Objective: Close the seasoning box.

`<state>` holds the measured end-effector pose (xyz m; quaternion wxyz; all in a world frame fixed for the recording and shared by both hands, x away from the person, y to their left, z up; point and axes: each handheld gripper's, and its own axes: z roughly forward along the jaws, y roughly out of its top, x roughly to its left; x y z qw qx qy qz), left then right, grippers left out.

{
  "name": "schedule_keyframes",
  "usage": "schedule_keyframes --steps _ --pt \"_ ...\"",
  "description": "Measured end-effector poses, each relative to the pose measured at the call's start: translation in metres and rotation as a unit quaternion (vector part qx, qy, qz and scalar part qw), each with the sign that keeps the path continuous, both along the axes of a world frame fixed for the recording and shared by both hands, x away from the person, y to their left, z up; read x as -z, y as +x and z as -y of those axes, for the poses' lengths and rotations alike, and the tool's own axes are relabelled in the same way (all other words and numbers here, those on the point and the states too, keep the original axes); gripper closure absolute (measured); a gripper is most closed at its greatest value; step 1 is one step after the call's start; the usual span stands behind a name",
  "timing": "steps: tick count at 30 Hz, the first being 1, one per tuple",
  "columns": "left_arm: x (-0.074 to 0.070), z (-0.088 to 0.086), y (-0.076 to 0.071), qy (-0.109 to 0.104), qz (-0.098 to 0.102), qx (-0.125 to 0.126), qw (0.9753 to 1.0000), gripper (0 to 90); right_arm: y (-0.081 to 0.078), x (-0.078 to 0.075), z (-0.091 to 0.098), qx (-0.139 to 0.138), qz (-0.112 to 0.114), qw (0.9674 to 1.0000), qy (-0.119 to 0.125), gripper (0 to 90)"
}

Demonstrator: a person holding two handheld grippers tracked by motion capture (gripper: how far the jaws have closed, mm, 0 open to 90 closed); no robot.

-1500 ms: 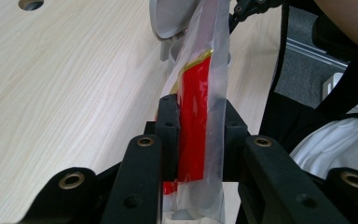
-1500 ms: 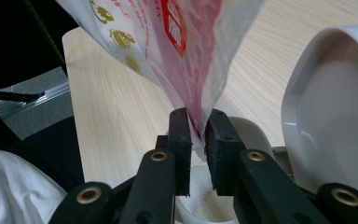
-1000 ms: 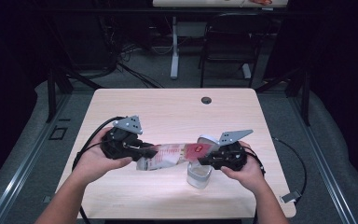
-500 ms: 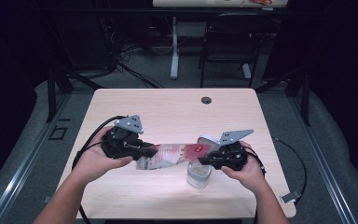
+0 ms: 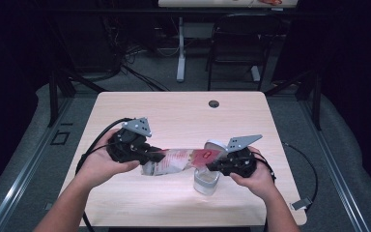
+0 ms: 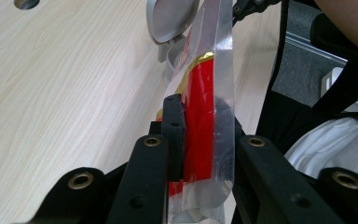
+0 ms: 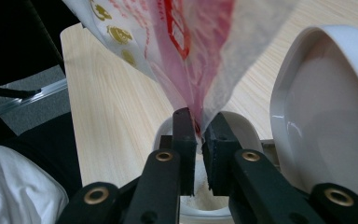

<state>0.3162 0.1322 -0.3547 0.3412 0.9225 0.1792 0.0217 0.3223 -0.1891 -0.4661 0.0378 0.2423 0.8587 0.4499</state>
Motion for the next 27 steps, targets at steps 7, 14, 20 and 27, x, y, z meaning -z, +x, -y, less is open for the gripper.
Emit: schedule_keyframes --steps 7,14,20,27 --pt "-0.004 0.005 0.001 -0.004 0.0 0.001 1.0 79.6 0.0 0.001 0.001 -0.009 -0.002 1.0 -0.003 88.5" --pt "-0.007 0.008 0.001 -0.005 0.0 0.008 1.0 80.3 0.0 0.001 0.003 -0.015 -0.006 0.9999 -0.002 88.1" --pt "-0.01 0.013 0.0 -0.006 -0.002 0.017 0.9998 82.4 0.0 0.001 0.005 -0.002 0.0 1.0 -0.005 84.9" --pt "-0.011 0.015 0.0 -0.005 -0.001 0.02 0.9998 82.9 0.001 0.001 0.006 -0.002 -0.002 1.0 -0.004 84.8"
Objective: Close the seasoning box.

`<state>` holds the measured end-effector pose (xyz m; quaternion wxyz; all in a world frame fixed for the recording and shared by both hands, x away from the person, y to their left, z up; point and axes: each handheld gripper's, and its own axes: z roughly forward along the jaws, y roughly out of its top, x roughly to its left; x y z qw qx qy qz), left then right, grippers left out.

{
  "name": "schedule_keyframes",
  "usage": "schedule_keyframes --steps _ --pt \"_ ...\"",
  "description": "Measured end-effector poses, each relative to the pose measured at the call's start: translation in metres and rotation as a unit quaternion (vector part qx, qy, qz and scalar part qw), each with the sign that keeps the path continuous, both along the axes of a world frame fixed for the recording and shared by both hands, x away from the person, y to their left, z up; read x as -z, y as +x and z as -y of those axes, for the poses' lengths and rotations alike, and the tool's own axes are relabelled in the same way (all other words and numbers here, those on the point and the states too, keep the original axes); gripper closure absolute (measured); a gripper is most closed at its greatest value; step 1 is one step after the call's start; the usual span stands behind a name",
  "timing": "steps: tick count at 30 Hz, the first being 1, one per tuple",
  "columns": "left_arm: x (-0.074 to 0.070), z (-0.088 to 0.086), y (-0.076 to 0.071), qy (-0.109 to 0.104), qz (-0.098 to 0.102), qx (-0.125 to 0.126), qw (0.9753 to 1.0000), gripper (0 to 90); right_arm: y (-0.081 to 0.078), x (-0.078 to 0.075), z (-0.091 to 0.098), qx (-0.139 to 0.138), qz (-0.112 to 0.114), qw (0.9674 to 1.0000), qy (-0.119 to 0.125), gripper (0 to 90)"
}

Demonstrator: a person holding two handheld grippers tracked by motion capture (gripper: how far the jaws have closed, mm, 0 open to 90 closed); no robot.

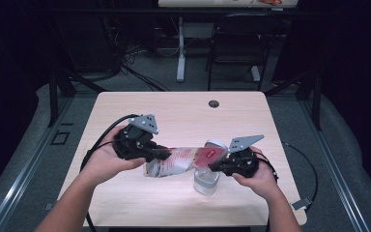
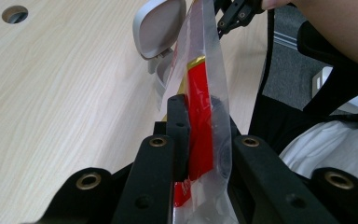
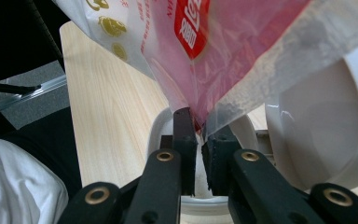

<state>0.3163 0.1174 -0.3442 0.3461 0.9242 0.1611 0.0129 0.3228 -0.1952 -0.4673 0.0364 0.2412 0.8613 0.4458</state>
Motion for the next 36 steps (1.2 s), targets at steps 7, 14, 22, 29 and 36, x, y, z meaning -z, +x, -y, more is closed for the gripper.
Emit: schedule_keyframes --steps 7,14,22,29,36 --pt "-0.0006 0.0004 0.0012 0.003 0.001 0.002 1.0 83.3 0.0005 0.0001 0.0003 0.004 0.0 1.0 0.002 83.9" --pt "-0.0006 0.0006 0.0011 0.004 0.004 0.007 1.0 83.8 0.0011 0.0005 0.0007 0.007 -0.002 1.0 0.006 83.4" --pt "-0.0007 0.0002 0.003 0.004 0.001 0.014 0.9999 84.3 0.0019 0.0009 0.0014 0.008 -0.002 0.9999 0.009 82.8" --pt "-0.0011 0.0005 0.0046 0.003 -0.002 0.011 0.9999 84.1 0.0022 0.0012 0.0017 0.008 -0.004 0.9999 0.011 83.0" --pt "-0.0023 0.0022 0.0053 0.003 -0.002 0.011 0.9999 84.0 0.0018 0.0014 0.0018 0.008 -0.004 0.9999 0.011 83.7"
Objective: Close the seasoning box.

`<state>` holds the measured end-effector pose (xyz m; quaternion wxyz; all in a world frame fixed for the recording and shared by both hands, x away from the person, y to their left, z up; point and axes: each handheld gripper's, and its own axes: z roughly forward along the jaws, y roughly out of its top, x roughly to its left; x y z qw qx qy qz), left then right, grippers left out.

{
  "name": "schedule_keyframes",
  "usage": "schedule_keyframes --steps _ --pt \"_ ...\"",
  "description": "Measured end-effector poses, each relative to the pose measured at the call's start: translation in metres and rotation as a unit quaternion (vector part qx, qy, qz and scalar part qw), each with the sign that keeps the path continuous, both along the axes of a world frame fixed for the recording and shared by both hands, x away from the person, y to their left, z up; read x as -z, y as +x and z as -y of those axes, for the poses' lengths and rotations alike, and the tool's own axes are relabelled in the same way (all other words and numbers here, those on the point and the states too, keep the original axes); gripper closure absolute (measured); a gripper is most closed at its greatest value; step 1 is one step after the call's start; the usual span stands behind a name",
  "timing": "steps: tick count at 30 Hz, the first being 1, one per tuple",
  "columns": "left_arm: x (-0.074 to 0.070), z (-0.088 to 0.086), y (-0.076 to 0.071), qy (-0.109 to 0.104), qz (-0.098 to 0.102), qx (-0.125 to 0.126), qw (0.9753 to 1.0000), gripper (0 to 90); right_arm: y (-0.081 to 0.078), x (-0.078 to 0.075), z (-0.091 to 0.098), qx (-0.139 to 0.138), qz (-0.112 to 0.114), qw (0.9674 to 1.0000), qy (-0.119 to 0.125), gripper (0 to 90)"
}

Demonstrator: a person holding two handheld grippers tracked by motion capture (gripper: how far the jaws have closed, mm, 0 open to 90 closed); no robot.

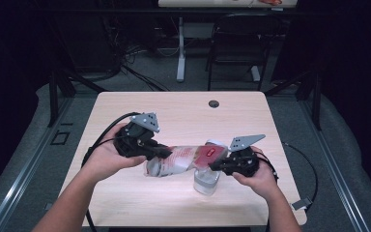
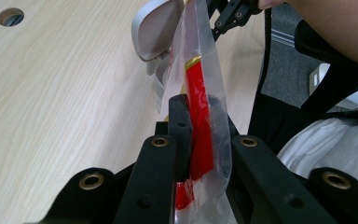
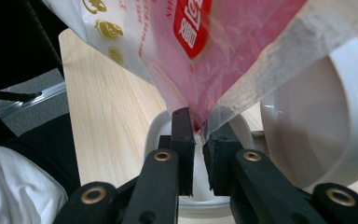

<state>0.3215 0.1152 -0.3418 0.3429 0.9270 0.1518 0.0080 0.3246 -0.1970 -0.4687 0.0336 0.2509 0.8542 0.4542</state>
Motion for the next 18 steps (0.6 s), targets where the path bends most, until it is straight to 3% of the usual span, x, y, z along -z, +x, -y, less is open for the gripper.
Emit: schedule_keyframes --steps 18 --pt "-0.0048 0.0087 0.002 -0.002 0.003 0.006 1.0 83.6 -0.0012 0.0007 0.0043 -0.001 -0.006 1.0 -0.002 84.2"
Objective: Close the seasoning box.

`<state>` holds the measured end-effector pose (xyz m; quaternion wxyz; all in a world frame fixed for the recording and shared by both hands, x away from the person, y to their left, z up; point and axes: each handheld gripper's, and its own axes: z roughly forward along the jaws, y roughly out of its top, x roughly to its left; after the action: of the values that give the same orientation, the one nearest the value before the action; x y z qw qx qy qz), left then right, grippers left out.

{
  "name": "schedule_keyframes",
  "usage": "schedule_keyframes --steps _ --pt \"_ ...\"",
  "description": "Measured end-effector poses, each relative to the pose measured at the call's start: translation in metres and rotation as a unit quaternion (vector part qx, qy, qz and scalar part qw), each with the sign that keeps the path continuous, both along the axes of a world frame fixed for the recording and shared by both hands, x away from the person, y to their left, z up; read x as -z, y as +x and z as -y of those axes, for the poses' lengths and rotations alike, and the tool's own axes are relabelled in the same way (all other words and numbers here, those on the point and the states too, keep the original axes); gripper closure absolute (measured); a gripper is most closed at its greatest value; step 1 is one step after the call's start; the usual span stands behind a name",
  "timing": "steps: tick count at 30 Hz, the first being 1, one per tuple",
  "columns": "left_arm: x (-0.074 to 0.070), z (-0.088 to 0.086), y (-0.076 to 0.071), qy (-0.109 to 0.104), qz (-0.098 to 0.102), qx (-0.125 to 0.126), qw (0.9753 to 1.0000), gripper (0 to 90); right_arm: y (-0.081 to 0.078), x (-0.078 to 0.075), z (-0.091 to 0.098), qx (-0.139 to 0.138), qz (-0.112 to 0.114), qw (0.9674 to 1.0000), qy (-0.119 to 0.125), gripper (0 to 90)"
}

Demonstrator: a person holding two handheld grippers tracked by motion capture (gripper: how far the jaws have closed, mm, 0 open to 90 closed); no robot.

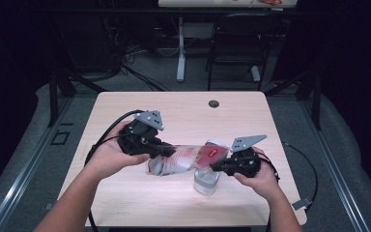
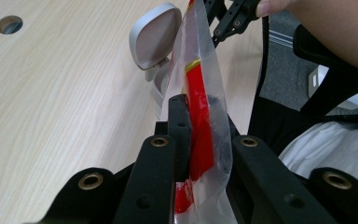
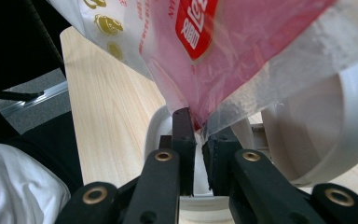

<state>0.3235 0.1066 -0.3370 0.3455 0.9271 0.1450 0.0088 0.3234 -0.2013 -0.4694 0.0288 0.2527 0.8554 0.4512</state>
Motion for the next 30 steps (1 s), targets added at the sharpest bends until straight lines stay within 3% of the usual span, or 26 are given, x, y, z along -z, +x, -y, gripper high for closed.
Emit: schedule_keyframes --steps 30 --pt "-0.0017 0.0105 0.0047 -0.001 0.004 0.01 0.9999 82.8 -0.0057 0.0044 0.0053 0.012 -0.002 0.9999 -0.001 84.5"
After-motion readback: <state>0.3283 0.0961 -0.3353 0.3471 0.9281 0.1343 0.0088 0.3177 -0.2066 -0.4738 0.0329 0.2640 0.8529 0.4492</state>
